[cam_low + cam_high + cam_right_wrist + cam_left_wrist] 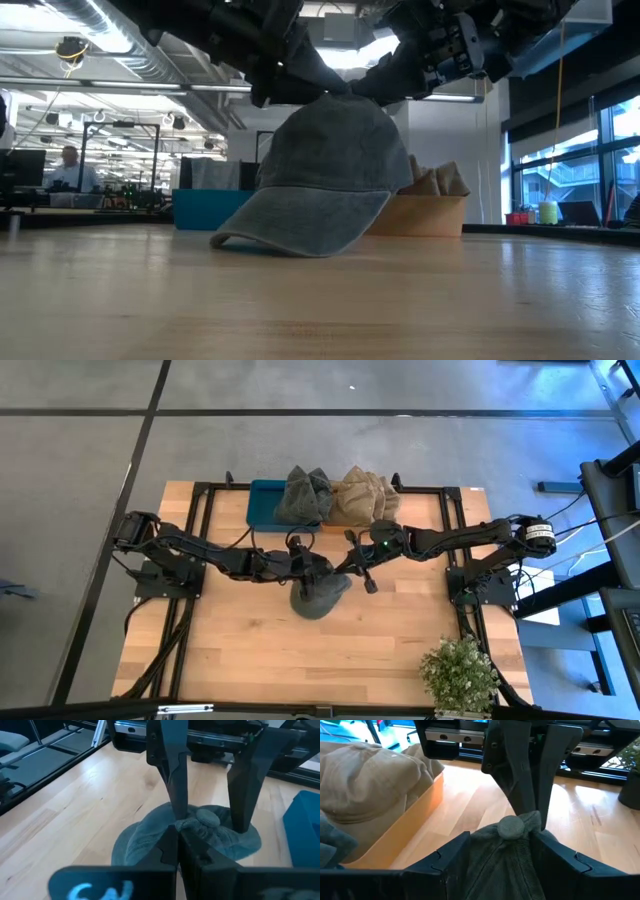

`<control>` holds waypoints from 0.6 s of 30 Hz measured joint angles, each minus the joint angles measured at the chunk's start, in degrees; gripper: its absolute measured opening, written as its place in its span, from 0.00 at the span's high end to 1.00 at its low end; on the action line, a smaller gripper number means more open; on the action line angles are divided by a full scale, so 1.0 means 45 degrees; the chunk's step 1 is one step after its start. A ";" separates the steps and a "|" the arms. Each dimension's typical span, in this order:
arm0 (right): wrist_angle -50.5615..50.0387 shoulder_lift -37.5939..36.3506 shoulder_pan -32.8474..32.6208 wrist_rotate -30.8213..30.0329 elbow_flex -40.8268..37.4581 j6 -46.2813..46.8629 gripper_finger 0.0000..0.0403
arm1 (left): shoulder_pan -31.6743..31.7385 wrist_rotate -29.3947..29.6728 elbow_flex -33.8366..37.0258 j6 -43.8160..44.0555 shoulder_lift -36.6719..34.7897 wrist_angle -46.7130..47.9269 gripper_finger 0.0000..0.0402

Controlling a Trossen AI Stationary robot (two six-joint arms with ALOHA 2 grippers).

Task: Pick & Place hat
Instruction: Put the black cap into the blue bin

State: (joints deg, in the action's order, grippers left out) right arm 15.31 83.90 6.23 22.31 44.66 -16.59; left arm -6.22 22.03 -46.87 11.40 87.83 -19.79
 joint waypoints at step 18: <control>0.0073 -0.0015 -0.0008 0.0087 0.0000 -0.0037 0.98 | 0.0001 -0.0448 0.0000 -0.0357 0.0000 -0.0019 0.61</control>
State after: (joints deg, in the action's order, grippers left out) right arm 15.64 83.83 6.20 22.70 44.66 -16.75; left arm -6.22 20.01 -46.87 9.79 87.83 -19.88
